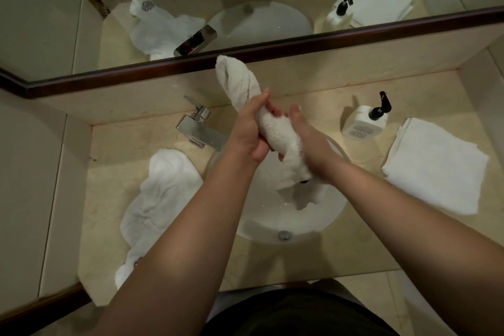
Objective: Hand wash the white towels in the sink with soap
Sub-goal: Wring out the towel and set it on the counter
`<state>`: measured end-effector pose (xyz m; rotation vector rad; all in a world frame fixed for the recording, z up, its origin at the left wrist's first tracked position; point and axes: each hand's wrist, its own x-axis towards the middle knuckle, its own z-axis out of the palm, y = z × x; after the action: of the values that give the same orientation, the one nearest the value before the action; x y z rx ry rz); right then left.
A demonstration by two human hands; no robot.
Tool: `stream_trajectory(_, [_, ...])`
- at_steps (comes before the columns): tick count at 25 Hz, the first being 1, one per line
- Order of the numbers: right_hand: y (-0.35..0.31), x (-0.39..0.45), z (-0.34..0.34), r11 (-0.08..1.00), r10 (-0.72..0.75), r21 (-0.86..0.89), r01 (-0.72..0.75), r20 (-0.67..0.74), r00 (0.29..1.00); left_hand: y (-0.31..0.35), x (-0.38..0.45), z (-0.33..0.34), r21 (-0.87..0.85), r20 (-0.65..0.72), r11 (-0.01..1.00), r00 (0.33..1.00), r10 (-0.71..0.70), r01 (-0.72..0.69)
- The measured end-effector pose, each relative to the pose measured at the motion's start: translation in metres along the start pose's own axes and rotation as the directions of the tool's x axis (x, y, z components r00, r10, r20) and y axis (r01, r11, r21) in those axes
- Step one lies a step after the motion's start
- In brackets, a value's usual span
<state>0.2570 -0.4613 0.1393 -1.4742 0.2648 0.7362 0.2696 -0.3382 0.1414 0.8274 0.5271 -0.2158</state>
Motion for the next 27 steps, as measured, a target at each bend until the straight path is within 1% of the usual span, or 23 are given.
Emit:
stream_trajectory(2, [0.013,0.005,0.005,0.975,-0.154,-0.176,0.133,-0.115,0.981,-0.007,0.003,0.005,-0.066,-0.119,0.998,0.993,-0.009,0.001])
stream_trajectory(4, [0.029,0.012,0.005,0.929,-0.285,-0.294,0.227,-0.174,0.943,-0.014,0.004,0.007,-0.060,-0.216,0.998,0.976,-0.025,0.012])
stream_trajectory(7, [0.041,0.019,0.001,0.828,-0.434,-0.459,0.324,-0.157,0.887,-0.022,0.005,0.007,0.008,-0.367,1.000,0.930,-0.023,0.028])
stream_trajectory(9, [0.044,0.019,0.000,0.712,-0.513,-0.614,0.340,-0.125,0.849,-0.025,0.006,0.008,0.048,-0.457,0.998,0.889,-0.016,0.042])
stream_trajectory(10, [0.044,0.019,0.000,0.662,-0.551,-0.666,0.344,-0.121,0.826,-0.025,0.006,0.009,0.058,-0.486,0.997,0.874,-0.022,0.057])
stream_trajectory(11, [0.045,0.020,-0.001,0.642,-0.568,-0.687,0.340,-0.128,0.813,-0.026,0.006,0.010,0.059,-0.509,0.996,0.860,-0.030,0.070])
stream_trajectory(12, [0.046,0.019,0.000,0.659,-0.560,-0.677,0.328,-0.150,0.815,-0.025,0.006,0.011,0.053,-0.524,0.995,0.851,-0.040,0.079])
stream_trajectory(14, [0.048,0.018,0.002,0.720,-0.500,-0.634,0.282,-0.192,0.844,-0.025,0.007,0.013,0.029,-0.533,0.996,0.844,-0.060,0.090])
stream_trajectory(16, [0.042,0.015,0.001,0.759,-0.424,-0.607,0.237,-0.184,0.887,-0.026,0.005,0.013,0.012,-0.541,0.997,0.839,-0.060,0.079])
stream_trajectory(17, [0.037,0.014,-0.002,0.789,-0.364,-0.577,0.213,-0.159,0.918,-0.026,0.004,0.012,-0.002,-0.544,0.998,0.837,-0.059,0.069])
stream_trajectory(19, [0.028,0.012,-0.010,0.861,-0.201,-0.484,0.154,-0.047,0.978,-0.028,0.001,0.010,0.011,-0.543,0.998,0.839,-0.039,0.054])
stream_trajectory(21, [0.023,0.009,-0.016,0.929,-0.082,-0.355,0.103,0.073,0.994,-0.024,-0.004,0.011,0.123,-0.508,0.991,0.861,0.024,0.045])
stream_trajectory(22, [0.021,0.008,-0.019,0.957,-0.068,-0.275,0.090,0.090,0.994,-0.020,-0.005,0.010,0.176,-0.451,0.984,0.891,0.051,0.033])
stream_trajectory(23, [0.020,0.007,-0.020,0.976,-0.067,-0.202,0.081,0.076,0.995,-0.017,-0.006,0.008,0.211,-0.347,0.977,0.936,0.054,0.022])
stream_trajectory(24, [0.018,0.005,-0.022,0.988,-0.063,-0.138,0.071,0.065,0.996,-0.014,-0.007,0.004,0.237,-0.194,0.971,0.980,0.038,0.009])
stream_trajectory(25, [0.014,0.003,-0.024,0.996,-0.039,-0.079,0.044,0.062,0.997,-0.011,-0.008,-0.002,0.227,-0.026,0.974,1.000,0.006,0.000])
stream_trajectory(26, [0.012,0.001,-0.026,1.000,-0.001,-0.024,0.003,0.082,0.997,-0.009,-0.007,-0.008,0.207,0.120,0.978,0.992,-0.022,-0.004])
stream_trajectory(27, [0.008,-0.001,-0.027,0.998,0.048,0.044,-0.054,0.125,0.991,-0.008,-0.007,-0.014,0.194,0.227,0.981,0.973,-0.049,0.004])
